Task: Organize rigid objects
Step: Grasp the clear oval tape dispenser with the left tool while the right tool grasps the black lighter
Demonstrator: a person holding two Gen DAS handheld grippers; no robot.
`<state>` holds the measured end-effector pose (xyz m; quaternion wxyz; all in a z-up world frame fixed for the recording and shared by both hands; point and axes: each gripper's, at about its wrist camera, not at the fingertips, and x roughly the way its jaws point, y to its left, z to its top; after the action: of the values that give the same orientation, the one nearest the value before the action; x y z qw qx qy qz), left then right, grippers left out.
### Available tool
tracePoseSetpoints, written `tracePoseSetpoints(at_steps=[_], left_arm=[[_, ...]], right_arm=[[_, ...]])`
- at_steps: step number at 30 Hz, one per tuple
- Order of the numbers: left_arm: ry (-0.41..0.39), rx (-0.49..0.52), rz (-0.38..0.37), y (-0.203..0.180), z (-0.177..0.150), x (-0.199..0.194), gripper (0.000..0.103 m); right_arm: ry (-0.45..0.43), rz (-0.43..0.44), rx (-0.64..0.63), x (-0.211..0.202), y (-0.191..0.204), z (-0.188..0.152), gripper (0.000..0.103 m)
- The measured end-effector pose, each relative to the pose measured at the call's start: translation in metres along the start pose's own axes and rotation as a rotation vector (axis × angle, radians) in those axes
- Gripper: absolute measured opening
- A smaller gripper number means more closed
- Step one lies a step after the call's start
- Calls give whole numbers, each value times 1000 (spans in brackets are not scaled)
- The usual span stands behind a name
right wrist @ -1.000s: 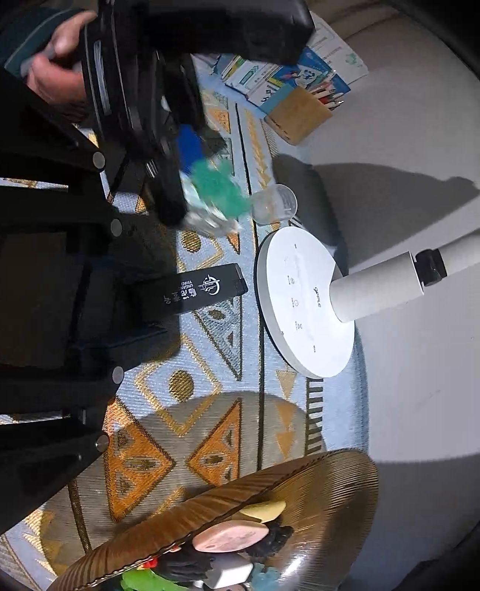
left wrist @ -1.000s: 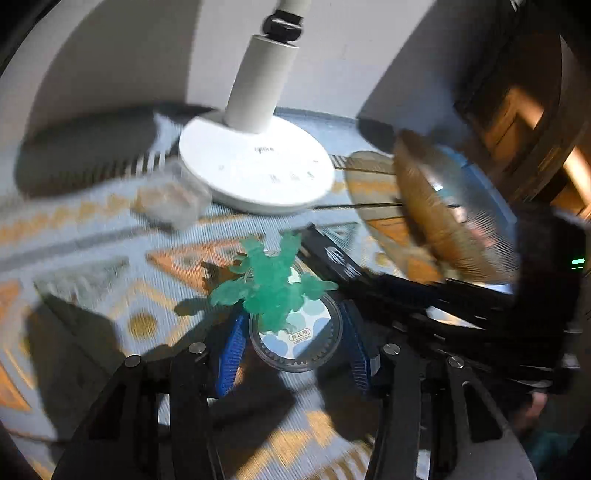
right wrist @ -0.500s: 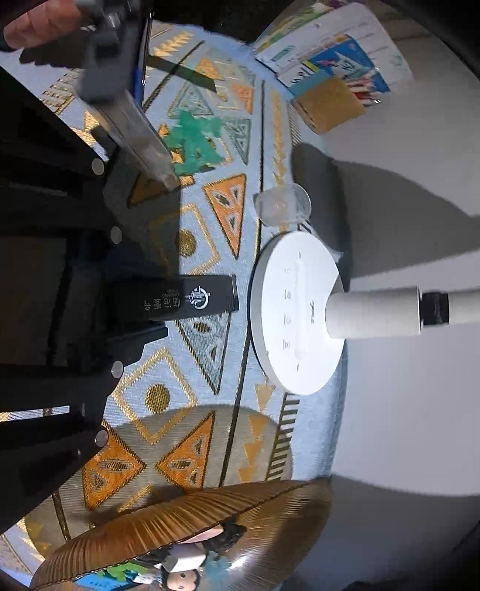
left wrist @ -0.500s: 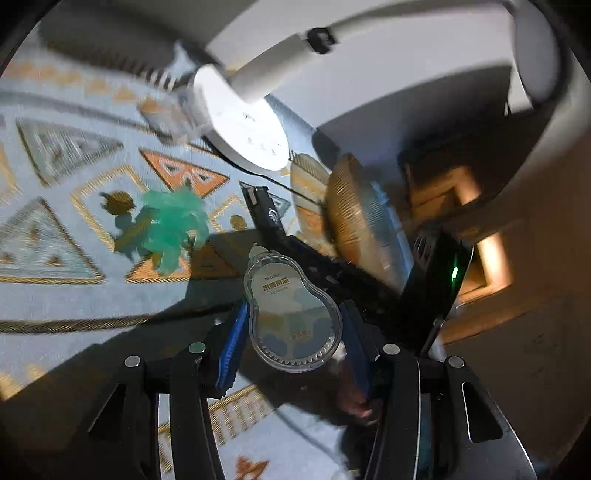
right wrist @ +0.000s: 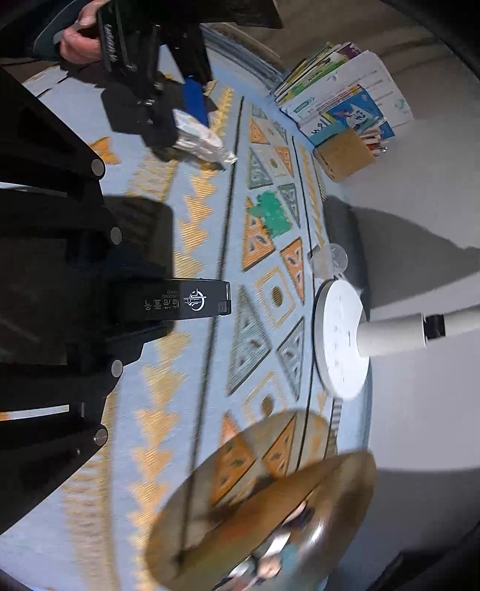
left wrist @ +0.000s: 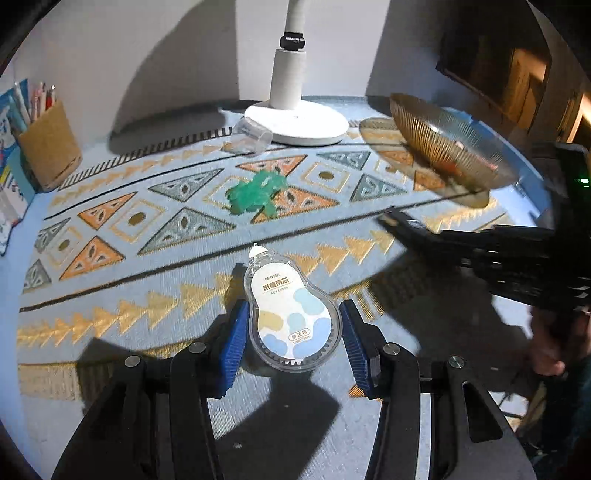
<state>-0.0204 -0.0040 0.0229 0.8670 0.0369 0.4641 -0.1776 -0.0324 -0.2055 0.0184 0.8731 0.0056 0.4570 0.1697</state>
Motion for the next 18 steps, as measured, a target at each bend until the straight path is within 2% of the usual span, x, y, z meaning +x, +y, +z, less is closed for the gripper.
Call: tracePoseSetpoints(at_steps=[5,7,8,10,13,14,16,17,18], left_arm=[[28,5,22,-7,-3,10,47],[42,23,50,-10,-5,7,57],[44,21,63,-11,-5,8,70],[37,15,86,-12,-8,9,73],[11,7,103,-14,-13,8,72],[5,10,119,-17,-13,8,67],[-9,-4,115,-18,-12,7,50],[-14,-7,125,-20,-11,7,46],[-15,-5,132,-21,-10,8,46]], right_arm=[[6,-12,18,-2,1,-16,24],[9,-2,41,-1,0,-14,29],[16,15,57,-1,-2,-12,35],[20,26,67,1,-1,-9,37],[19,-29,20,6,9,-6,37],[16,-61,-7,7,15,-6,37],[14,-118,-46,10,23,-7,37],[13,-155,-69,12,29,-7,35],[9,-175,-84,12,32,-8,31]])
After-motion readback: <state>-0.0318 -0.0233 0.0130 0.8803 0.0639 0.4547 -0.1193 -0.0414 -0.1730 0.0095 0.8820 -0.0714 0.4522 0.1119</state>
